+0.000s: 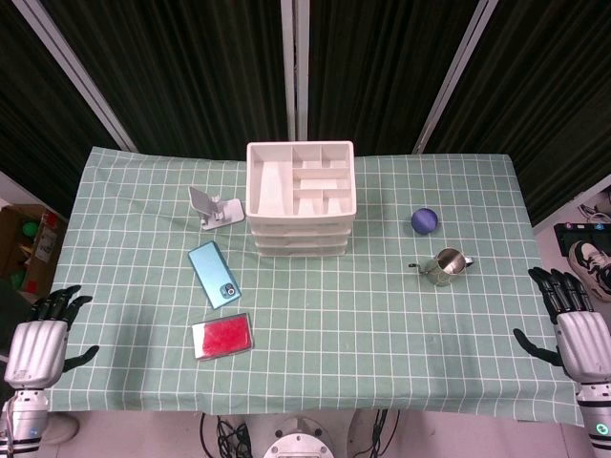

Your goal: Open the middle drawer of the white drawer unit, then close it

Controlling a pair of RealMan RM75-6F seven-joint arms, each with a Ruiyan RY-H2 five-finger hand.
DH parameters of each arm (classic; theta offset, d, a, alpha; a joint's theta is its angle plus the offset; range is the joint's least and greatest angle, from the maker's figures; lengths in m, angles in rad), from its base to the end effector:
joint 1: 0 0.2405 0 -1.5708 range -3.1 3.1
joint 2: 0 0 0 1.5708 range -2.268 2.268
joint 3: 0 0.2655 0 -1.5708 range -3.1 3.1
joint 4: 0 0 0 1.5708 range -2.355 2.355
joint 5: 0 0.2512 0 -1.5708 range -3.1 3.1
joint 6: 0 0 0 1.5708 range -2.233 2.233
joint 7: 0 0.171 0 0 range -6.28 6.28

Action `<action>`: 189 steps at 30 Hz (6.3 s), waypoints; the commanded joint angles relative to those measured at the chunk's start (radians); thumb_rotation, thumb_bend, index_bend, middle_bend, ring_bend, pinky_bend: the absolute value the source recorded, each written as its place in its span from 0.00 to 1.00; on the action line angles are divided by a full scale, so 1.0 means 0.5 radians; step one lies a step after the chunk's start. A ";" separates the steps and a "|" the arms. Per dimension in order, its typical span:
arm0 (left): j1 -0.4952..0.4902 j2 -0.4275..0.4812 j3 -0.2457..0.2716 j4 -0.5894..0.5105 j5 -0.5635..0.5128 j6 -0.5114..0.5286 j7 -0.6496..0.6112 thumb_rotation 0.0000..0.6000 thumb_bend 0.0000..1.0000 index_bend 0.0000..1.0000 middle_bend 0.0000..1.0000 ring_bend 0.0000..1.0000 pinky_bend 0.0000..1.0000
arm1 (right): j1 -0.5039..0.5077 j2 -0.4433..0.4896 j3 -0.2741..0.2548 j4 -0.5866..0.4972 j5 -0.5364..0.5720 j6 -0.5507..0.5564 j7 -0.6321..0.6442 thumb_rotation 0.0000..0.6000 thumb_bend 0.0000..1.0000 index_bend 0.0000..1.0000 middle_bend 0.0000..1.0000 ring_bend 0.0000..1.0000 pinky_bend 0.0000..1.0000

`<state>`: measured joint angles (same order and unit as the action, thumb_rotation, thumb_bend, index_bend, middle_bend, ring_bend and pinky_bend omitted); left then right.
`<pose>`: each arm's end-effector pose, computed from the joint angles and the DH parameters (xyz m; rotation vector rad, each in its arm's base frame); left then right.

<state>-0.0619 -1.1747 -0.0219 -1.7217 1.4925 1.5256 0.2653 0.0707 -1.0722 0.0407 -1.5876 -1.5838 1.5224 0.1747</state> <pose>-0.3078 0.1953 0.0985 -1.4033 -0.8404 -0.8132 -0.3343 -0.2053 0.1428 1.3980 -0.9400 1.0341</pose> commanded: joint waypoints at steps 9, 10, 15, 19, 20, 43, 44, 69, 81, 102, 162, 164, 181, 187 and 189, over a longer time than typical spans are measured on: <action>-0.014 -0.026 -0.007 0.032 -0.004 -0.029 -0.030 1.00 0.00 0.26 0.15 0.15 0.20 | 0.067 0.014 0.001 -0.106 -0.013 -0.103 0.053 1.00 0.18 0.00 0.14 0.00 0.03; -0.014 -0.030 -0.007 0.036 0.001 -0.027 -0.038 1.00 0.00 0.26 0.15 0.15 0.20 | 0.081 0.007 0.010 -0.128 -0.014 -0.112 0.063 1.00 0.18 0.00 0.17 0.00 0.03; -0.012 -0.047 0.011 0.064 0.043 -0.021 -0.076 1.00 0.00 0.26 0.15 0.15 0.20 | 0.260 -0.082 0.050 -0.289 -0.014 -0.348 0.109 1.00 0.19 0.01 0.50 0.30 0.36; 0.016 -0.046 0.019 0.083 0.065 0.027 -0.124 1.00 0.00 0.26 0.15 0.15 0.20 | 0.448 -0.161 0.105 -0.420 0.083 -0.635 0.213 1.00 0.21 0.06 0.61 0.48 0.55; 0.025 -0.046 0.021 0.092 0.065 0.038 -0.140 1.00 0.00 0.27 0.15 0.15 0.20 | 0.503 -0.197 0.131 -0.450 0.149 -0.726 0.268 1.00 0.23 0.07 0.64 0.53 0.59; 0.077 -0.070 0.029 0.215 0.068 0.067 -0.290 1.00 0.00 0.27 0.15 0.15 0.20 | 1.222 -0.948 0.582 -0.179 1.408 -1.724 0.956 1.00 0.52 0.04 0.87 0.89 0.90; 0.076 -0.071 0.028 0.219 0.065 0.062 -0.293 1.00 0.00 0.27 0.15 0.15 0.20 | 1.240 -0.978 0.591 -0.153 1.433 -1.725 0.944 1.00 0.52 0.04 0.87 0.89 0.90; 0.135 -0.062 0.023 0.287 0.030 0.103 -0.381 1.00 0.00 0.27 0.15 0.15 0.20 | 1.553 -1.399 0.760 0.342 1.737 -1.789 0.641 1.00 0.53 0.04 0.87 0.89 0.90; 0.159 -0.052 0.025 0.292 0.024 0.114 -0.394 1.00 0.00 0.28 0.15 0.15 0.20 | 1.612 -1.478 0.818 0.456 1.788 -1.842 0.597 1.00 0.55 0.16 0.87 0.89 0.90; 0.174 -0.063 0.021 0.318 0.025 0.113 -0.415 1.00 0.00 0.29 0.15 0.15 0.20 | 1.466 -1.389 0.766 0.279 1.707 -1.850 0.580 1.00 0.58 0.27 0.87 0.88 0.90; 0.156 -0.047 0.009 0.256 0.030 0.077 -0.331 1.00 0.00 0.29 0.15 0.15 0.20 | 1.468 -0.672 0.388 -0.375 1.549 -1.496 -0.280 1.00 0.43 0.25 0.81 0.82 0.84; 0.155 -0.047 0.009 0.255 0.030 0.076 -0.330 1.00 0.00 0.29 0.15 0.15 0.20 | 1.451 -0.658 0.379 -0.397 1.517 -1.496 -0.263 1.00 0.43 0.25 0.81 0.82 0.84; 0.155 -0.045 0.009 0.256 0.027 0.073 -0.327 1.00 0.00 0.29 0.15 0.15 0.20 | 1.391 -0.536 0.306 -0.551 1.378 -1.554 -0.193 1.00 0.44 0.25 0.81 0.82 0.84; 0.155 -0.045 0.010 0.260 0.026 0.072 -0.331 1.00 0.00 0.29 0.15 0.15 0.20 | 1.382 -0.508 0.286 -0.597 1.355 -1.550 -0.194 1.00 0.44 0.25 0.81 0.82 0.84; 0.155 -0.047 0.011 0.262 0.026 0.070 -0.333 1.00 0.00 0.29 0.15 0.15 0.20 | 1.382 -0.499 0.282 -0.607 1.353 -1.552 -0.192 1.00 0.44 0.25 0.82 0.82 0.84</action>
<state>0.0156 -1.1981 -0.0162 -1.5908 1.5052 1.5606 0.0989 0.7619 -1.3223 0.1822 -1.8903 -0.9069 0.7464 0.0783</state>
